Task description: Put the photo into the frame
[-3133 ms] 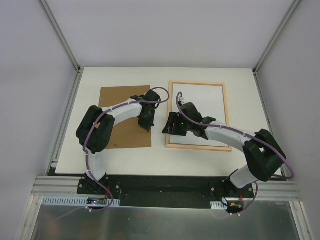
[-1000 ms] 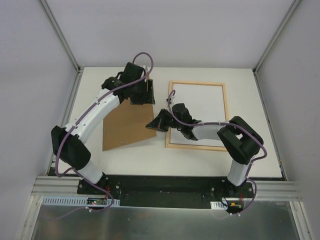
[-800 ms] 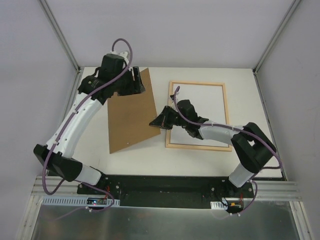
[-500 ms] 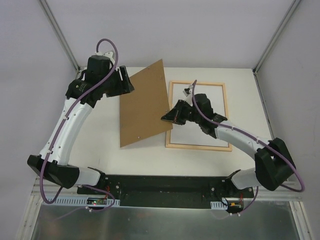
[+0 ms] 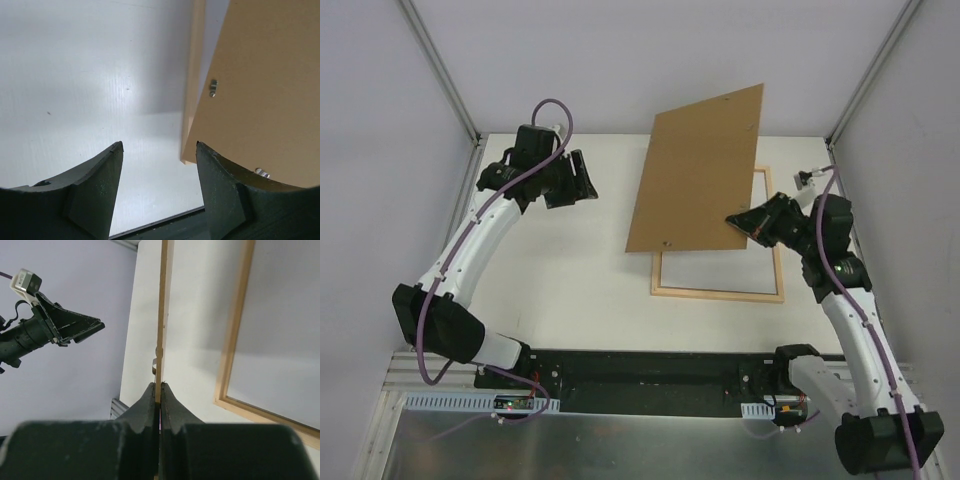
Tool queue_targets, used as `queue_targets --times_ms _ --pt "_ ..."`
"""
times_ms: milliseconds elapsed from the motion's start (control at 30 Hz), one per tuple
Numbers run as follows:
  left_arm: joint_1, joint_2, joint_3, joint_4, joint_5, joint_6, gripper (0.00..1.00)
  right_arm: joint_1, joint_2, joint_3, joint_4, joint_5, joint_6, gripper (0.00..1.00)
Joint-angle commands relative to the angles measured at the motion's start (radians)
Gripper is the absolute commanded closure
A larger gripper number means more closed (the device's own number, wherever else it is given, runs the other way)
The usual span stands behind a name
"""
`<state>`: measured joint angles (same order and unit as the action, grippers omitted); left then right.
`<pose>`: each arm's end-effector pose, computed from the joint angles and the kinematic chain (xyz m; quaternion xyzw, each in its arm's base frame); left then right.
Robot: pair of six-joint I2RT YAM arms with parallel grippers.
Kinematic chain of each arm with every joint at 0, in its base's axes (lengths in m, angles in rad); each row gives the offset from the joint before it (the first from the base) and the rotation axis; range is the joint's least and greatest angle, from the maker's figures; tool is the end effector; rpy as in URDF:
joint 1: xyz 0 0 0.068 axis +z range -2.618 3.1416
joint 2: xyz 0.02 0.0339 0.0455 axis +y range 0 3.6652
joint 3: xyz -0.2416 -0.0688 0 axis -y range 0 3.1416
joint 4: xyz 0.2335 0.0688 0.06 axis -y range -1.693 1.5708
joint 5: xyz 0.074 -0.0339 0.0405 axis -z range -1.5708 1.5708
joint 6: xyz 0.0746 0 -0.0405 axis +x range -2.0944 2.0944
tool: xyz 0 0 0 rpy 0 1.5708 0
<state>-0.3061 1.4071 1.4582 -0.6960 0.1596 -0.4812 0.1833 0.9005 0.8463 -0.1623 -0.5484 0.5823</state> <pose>0.3099 -0.1104 0.3350 -0.0425 0.8916 -0.2366 0.3838 0.2296 0.0821 0.3205 -0.0176 0.7690 0.4211 0.4807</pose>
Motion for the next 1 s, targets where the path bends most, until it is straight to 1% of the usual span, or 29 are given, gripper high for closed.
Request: queue_targets --times_ms 0,133,333,433,500,567,767,967 --pt "0.004 0.052 -0.016 0.105 0.109 -0.046 0.42 -0.135 -0.095 -0.006 -0.118 -0.168 -0.113 1.0" --pt "-0.001 0.151 0.008 0.141 0.185 -0.05 0.46 -0.277 -0.121 -0.041 -0.177 -0.278 -0.176 1.0" --pt "-0.053 0.32 0.096 0.142 0.181 -0.025 0.46 -0.438 -0.161 -0.069 -0.246 -0.366 -0.237 1.0" --pt "-0.08 0.407 0.146 0.142 0.16 -0.023 0.47 -0.51 -0.173 -0.029 -0.319 -0.38 -0.265 1.0" --pt "-0.105 0.469 0.181 0.142 0.133 -0.019 0.47 -0.528 -0.173 0.002 -0.362 -0.363 -0.285 1.0" --pt "-0.131 0.522 0.217 0.142 0.118 -0.013 0.5 -0.542 -0.173 0.026 -0.37 -0.352 -0.285 1.0" --pt "-0.198 0.657 0.292 0.135 0.052 0.0 0.5 -0.567 -0.147 0.123 -0.379 -0.329 -0.266 1.0" --pt "-0.249 0.722 0.323 0.131 0.014 0.004 0.5 -0.579 -0.109 0.214 -0.382 -0.324 -0.248 1.0"
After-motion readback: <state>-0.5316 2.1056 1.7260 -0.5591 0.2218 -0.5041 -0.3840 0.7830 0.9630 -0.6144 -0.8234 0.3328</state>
